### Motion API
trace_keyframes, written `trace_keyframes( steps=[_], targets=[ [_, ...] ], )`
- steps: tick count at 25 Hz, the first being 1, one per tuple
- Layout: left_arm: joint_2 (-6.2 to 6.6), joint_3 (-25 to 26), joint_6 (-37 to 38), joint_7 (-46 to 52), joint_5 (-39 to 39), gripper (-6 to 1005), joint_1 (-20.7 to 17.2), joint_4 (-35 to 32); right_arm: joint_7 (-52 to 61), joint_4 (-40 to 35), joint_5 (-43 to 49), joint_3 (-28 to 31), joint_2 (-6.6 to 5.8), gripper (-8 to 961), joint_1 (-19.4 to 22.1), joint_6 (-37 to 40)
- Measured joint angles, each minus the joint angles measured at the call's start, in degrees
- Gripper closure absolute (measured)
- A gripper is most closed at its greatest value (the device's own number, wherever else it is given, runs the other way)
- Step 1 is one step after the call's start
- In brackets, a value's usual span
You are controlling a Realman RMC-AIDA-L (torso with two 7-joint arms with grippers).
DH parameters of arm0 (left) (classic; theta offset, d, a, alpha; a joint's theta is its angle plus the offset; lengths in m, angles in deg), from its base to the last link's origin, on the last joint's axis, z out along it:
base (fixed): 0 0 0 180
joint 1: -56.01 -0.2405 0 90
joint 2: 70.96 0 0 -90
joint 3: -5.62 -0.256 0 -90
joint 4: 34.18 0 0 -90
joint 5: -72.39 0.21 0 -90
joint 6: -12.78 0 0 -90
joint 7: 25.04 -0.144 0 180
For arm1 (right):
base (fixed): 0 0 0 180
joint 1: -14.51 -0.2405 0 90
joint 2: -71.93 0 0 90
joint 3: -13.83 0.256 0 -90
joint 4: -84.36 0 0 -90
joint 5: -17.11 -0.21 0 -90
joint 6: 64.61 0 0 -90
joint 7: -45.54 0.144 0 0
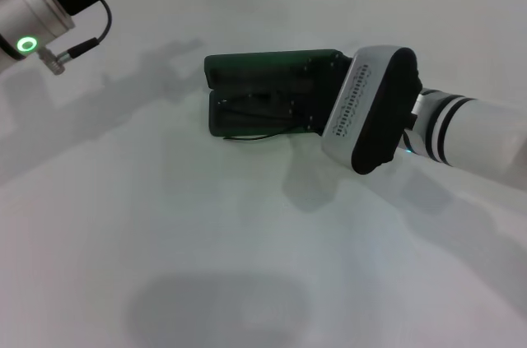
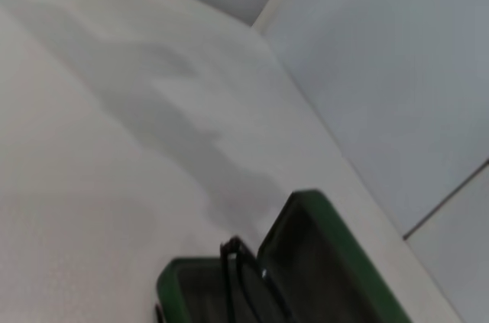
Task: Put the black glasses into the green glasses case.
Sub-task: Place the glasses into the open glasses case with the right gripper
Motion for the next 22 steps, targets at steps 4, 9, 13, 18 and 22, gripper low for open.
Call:
trace_keyframes(
  steps=[4, 9, 13, 18, 22],
  targets=[
    [0.05, -0.01, 0.00, 0.00, 0.00, 459, -0.11, 0.00, -0.71, -3.78, 0.95, 3.95, 0.03, 616, 3.14, 5.64],
    [0.06, -0.01, -0.21, 0.00, 0.00, 459, 0.09, 0.01, -0.40, -3.75, 1.51, 12.64, 0.11, 609, 4.36, 27.33],
    [-0.05, 0.00, -0.41, 0.02, 0.00, 459, 0.35, 0.00, 0.06, 2.34, 1.11, 15.35, 0.18, 611, 1.31, 33.97],
    [-0.14, -0.01, -0.51, 0.39, 0.01, 459, 0.91, 0.06, 0.70, 7.58, 0.92, 15.41, 0.24, 613, -0.42, 32.72],
    [-0.24, 0.01, -0.59, 0.13, 0.01, 459, 0.89, 0.09, 1.00, 8.77, 0.83, 15.71, 0.23, 615, -0.56, 31.78]
  ],
)
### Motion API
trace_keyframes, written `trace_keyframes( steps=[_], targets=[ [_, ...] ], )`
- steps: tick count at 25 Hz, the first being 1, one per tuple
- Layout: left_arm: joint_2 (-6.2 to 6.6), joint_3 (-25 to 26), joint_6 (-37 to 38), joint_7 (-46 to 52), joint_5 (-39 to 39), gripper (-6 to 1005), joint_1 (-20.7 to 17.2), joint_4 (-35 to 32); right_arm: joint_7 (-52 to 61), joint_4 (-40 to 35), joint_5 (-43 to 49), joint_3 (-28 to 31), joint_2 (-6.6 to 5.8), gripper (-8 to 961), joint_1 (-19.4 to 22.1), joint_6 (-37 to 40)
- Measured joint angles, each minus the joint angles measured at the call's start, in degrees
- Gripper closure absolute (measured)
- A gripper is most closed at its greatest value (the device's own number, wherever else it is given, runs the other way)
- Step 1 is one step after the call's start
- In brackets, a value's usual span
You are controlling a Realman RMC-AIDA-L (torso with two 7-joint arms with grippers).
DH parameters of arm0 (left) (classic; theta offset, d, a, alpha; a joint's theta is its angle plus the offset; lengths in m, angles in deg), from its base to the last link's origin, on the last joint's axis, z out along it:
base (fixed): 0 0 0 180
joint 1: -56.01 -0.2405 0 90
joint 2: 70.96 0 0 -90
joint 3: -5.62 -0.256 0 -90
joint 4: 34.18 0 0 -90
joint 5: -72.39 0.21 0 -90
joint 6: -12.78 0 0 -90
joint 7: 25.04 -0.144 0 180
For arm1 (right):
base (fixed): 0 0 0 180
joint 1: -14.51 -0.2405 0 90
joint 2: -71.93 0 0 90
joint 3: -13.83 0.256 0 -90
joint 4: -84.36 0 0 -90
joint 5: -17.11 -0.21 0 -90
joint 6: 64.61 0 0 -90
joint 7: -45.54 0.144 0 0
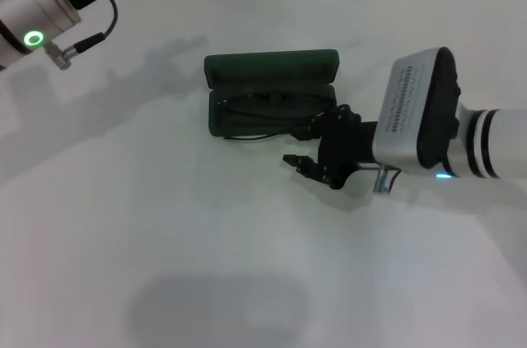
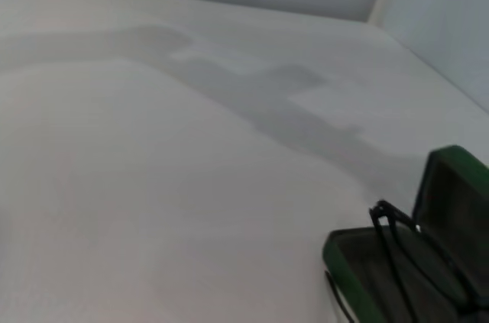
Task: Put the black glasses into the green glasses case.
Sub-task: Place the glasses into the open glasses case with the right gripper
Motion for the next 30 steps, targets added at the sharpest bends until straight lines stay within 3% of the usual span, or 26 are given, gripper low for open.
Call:
trace_keyframes(
  steps=[2, 6, 10, 14, 17, 27, 30],
  targets=[
    [-0.03, 0.13, -0.23, -0.56, 0.00, 459, -0.26, 0.17, 1.01, 0.18, -0.02, 1.46, -0.16, 615, -0.03, 1.15],
    [-0.40, 0.36, -1.39, -2.68, -0.23, 459, -1.21, 0.49, 4.25, 2.93, 0.62, 10.49, -0.70, 615, -1.11, 11.73],
    [-1.19, 0.30, -1.54, -4.61, -0.31, 458, -1.76, 0.44, 7.19, 12.63, 0.77, 16.04, -0.76, 616, -7.09, 18.22],
    [-1.93, 0.12, -1.54, -6.96, -0.06, 458, -1.82, 0.52, 9.27, 19.91, 0.83, 15.64, -0.45, 616, -12.38, 18.27],
    [-2.06, 0.09, -1.54, -7.75, -0.03, 458, -1.77, 0.59, 11.09, 21.00, 1.76, 14.67, -0.22, 616, -14.33, 17.70],
    [-2.23, -1.23, -1.44, -9.07, -0.26, 458, -0.81, 0.71, 12.37, 20.49, 3.36, 12.04, 0.01, 617, -16.45, 14.47],
    [-2.24, -1.45, -1.43, -9.10, -0.39, 458, -0.63, 0.69, 13.66, 20.46, 3.14, 8.44, 0.00, 617, -17.68, 11.64]
  ],
)
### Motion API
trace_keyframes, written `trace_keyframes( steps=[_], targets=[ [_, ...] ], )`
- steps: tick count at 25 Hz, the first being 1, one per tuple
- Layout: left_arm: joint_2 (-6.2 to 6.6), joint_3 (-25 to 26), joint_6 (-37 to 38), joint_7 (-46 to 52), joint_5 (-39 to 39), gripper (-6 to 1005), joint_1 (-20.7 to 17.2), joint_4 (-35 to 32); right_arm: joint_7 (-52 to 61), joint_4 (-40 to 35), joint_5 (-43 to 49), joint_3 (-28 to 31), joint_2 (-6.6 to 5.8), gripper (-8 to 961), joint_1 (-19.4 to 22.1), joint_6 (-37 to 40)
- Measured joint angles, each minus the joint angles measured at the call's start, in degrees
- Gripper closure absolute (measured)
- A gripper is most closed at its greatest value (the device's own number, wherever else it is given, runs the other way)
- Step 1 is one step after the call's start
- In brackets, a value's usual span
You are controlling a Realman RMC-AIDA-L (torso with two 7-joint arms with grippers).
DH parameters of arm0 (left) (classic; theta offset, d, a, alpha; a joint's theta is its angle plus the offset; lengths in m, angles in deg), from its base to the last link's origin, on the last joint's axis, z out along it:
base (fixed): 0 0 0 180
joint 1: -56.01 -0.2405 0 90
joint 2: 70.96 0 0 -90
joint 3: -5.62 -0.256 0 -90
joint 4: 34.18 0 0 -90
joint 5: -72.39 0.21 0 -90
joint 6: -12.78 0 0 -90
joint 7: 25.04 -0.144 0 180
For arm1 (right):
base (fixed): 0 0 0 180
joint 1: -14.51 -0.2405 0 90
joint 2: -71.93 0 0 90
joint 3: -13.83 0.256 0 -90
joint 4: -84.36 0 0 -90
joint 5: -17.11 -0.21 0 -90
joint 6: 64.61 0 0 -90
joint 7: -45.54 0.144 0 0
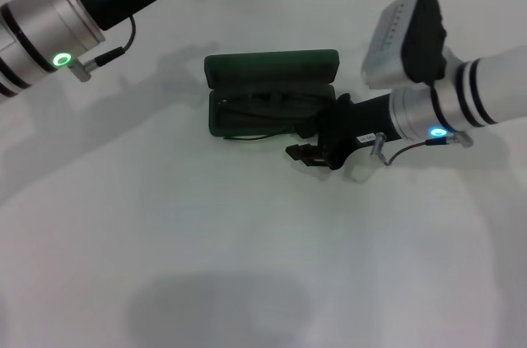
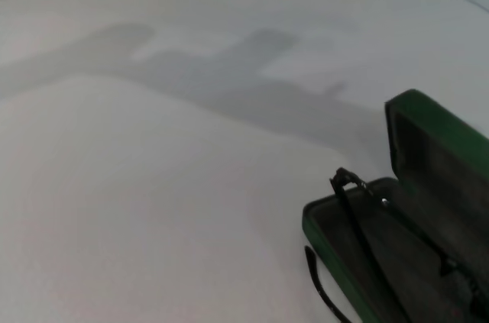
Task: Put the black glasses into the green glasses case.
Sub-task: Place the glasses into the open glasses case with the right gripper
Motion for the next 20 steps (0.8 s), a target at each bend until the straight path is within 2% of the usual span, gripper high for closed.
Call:
trace_keyframes(
  steps=[5, 12, 20],
  targets=[
    [0.03, -0.04, 0.01, 0.00, -0.05, 458, 0.02, -0.23, 1.29, -0.27, -0.05, -4.44, 0.00, 618, -1.63, -2.90],
    [0.08, -0.06, 0.21, 0.00, -0.10, 458, 0.07, -0.41, 1.69, -0.94, -0.11, -6.06, 0.00, 618, -2.40, -5.64],
    [0.19, -0.06, 0.40, 0.00, -0.04, 458, 0.07, -0.57, 1.66, -5.71, -0.20, -7.93, 0.00, 619, -0.06, -10.50]
  ],
)
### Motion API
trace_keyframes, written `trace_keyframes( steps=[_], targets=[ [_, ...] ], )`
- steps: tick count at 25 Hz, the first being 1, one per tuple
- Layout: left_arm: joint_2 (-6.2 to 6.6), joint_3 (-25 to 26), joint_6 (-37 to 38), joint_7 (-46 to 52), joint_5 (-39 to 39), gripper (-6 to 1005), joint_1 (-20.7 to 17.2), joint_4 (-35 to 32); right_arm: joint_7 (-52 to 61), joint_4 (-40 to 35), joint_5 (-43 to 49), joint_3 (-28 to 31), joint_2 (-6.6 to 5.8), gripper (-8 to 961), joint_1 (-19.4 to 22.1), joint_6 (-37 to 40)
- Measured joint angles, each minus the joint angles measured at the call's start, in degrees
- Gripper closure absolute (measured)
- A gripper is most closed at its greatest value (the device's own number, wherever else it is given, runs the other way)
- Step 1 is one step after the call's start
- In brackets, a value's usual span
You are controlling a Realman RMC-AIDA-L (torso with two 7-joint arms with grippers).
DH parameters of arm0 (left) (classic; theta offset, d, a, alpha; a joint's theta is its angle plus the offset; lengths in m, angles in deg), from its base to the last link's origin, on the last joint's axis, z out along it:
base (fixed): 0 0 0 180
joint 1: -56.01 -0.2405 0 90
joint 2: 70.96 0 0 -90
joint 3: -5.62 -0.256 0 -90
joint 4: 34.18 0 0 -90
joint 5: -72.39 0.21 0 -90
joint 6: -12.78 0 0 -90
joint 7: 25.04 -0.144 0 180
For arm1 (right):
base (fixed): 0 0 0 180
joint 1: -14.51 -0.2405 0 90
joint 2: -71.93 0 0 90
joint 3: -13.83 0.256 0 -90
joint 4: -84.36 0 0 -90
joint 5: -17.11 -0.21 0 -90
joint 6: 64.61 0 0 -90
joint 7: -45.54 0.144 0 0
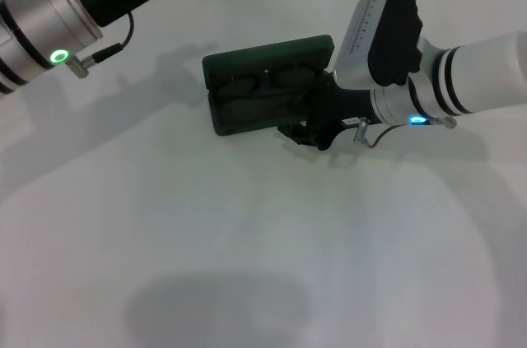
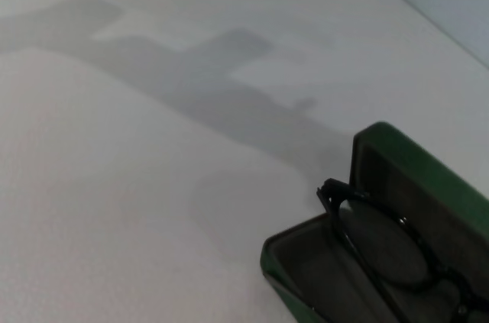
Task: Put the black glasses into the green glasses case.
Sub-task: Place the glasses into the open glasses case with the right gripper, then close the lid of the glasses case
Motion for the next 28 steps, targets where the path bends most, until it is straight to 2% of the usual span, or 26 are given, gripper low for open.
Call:
trace_keyframes(
  steps=[7, 18, 28],
  targets=[
    [0.08, 0.00, 0.05, -0.05, 0.17, 458, -0.04, -0.04, -0.48, -3.95, -0.03, -0.03, 0.00, 619, 3.08, -3.65],
    [0.09, 0.01, 0.11, -0.09, 0.17, 458, -0.55, -0.12, -0.55, -5.99, -4.58, 0.43, 0.00, 619, 4.72, -7.52],
    [0.34, -0.08, 0.13, -0.09, 0.02, 458, -0.69, -0.14, -0.54, -9.78, -4.98, 0.96, 0.00, 618, 7.42, -10.50]
  ],
)
